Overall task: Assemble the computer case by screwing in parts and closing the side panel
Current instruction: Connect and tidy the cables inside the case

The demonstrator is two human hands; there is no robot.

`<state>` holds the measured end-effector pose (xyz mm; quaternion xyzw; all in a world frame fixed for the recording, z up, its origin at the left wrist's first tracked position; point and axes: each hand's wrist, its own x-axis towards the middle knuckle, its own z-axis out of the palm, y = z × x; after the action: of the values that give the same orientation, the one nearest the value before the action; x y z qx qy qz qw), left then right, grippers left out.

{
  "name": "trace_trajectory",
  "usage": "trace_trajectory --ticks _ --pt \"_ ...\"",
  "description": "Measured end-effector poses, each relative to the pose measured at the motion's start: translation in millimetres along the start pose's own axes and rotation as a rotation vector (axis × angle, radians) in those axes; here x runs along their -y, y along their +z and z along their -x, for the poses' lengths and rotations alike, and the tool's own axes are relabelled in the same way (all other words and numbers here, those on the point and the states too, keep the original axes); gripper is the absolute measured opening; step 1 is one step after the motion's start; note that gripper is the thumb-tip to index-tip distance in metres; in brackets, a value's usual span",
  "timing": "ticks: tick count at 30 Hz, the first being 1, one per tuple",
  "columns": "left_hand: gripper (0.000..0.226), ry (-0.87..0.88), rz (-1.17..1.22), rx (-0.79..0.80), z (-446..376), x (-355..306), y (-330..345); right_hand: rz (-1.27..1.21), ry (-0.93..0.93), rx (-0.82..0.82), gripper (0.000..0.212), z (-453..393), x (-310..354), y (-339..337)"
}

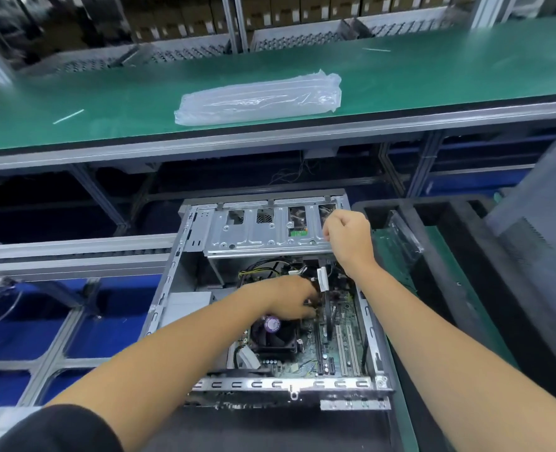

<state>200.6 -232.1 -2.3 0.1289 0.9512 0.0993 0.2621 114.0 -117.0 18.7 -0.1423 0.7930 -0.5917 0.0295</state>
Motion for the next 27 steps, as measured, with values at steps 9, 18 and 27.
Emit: trace_trajectory --ticks 9,18,27 --pt "0.027 -0.057 0.144 -0.488 32 17 7 0.055 -0.022 -0.045 0.023 1 -3 4" --pt "0.035 -0.084 0.271 -0.48 20 21 27 0.036 -0.028 -0.083 0.025 2 -6 7" --pt "0.034 -0.058 0.197 -0.429 17 26 27 0.04 0.014 -0.114 0.024 0 -7 7"
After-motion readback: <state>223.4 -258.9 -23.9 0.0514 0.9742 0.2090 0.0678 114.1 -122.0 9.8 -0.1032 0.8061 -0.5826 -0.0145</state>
